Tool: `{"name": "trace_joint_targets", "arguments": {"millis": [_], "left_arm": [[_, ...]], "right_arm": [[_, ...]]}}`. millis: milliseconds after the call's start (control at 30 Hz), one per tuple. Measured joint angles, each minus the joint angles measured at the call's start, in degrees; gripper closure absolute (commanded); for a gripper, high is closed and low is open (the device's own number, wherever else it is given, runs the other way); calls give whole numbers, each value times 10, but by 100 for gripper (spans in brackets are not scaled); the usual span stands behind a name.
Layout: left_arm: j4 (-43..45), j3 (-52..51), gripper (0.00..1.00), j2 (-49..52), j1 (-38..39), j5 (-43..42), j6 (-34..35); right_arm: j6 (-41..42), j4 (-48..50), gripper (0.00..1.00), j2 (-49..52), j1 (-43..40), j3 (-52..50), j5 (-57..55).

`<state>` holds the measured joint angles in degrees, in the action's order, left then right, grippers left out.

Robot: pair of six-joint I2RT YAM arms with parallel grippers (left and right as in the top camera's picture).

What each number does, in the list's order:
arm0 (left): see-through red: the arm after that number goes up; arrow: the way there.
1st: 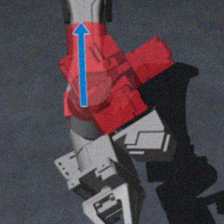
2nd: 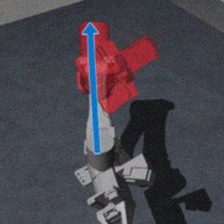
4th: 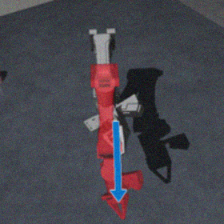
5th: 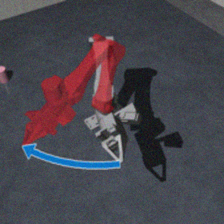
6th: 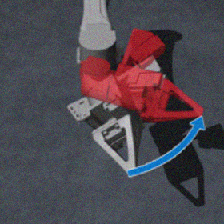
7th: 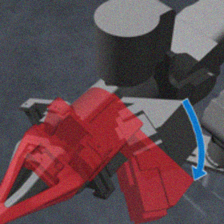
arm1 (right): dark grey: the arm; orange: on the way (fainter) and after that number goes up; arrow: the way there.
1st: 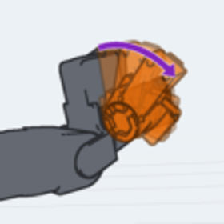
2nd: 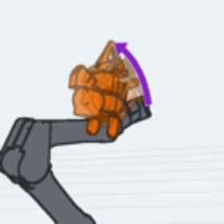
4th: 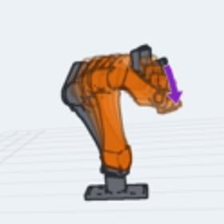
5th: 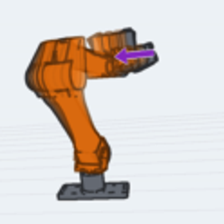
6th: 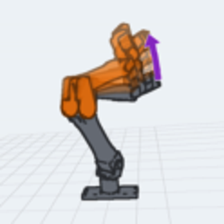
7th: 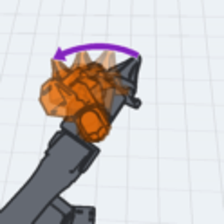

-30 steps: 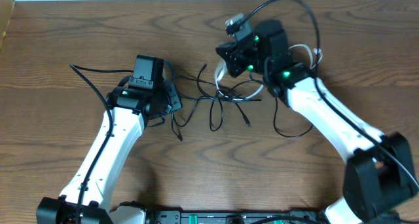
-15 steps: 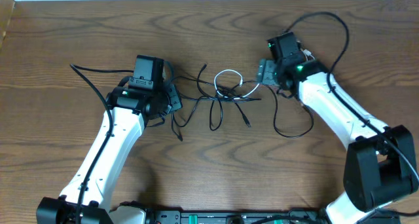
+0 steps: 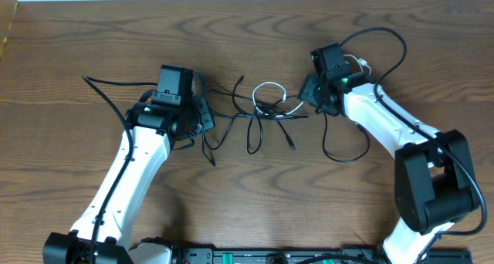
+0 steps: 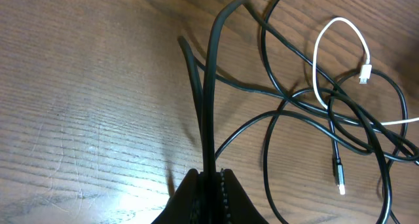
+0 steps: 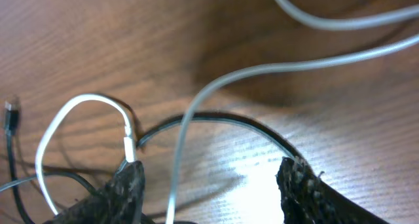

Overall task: Untangle cables
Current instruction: 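Drag the white cable out to the right edge with the right gripper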

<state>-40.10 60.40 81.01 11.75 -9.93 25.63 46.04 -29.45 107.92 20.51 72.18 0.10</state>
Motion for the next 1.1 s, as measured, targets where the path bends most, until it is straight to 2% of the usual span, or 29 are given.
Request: {"name": "trace_joint_targets", "arguments": {"millis": [33, 67, 100, 167, 433, 533, 667, 833, 933, 1100], "left_arm": [[0, 0, 92, 0, 0, 0, 0], [0, 0, 92, 0, 0, 0, 0], [0, 0, 92, 0, 0, 0, 0], [0, 0, 92, 0, 0, 0, 0], [0, 0, 92, 0, 0, 0, 0], [0, 0, 92, 0, 0, 0, 0], [0, 0, 92, 0, 0, 0, 0], [0, 0, 92, 0, 0, 0, 0], [0, 0, 92, 0, 0, 0, 0], [0, 0, 93, 0, 0, 0, 0]], "right_arm": [[3, -1, 59, 4, 1, 0, 1], [9, -1, 67, 8, 2, 0, 3], [12, 0, 82, 12, 3, 0, 4], [13, 7, 99, 15, 3, -1, 3], [-68, 46, 99, 9, -21, -2, 7], [-113, 45, 99, -29, -66, -2, 1], [-171, 55, 99, -130, -142, -1, -24], [-209, 62, 99, -235, -232, 2, -56], [-217, 53, 99, -263, -279, 3, -70], [-231, 6, 99, -254, -324, 3, -77]]}}
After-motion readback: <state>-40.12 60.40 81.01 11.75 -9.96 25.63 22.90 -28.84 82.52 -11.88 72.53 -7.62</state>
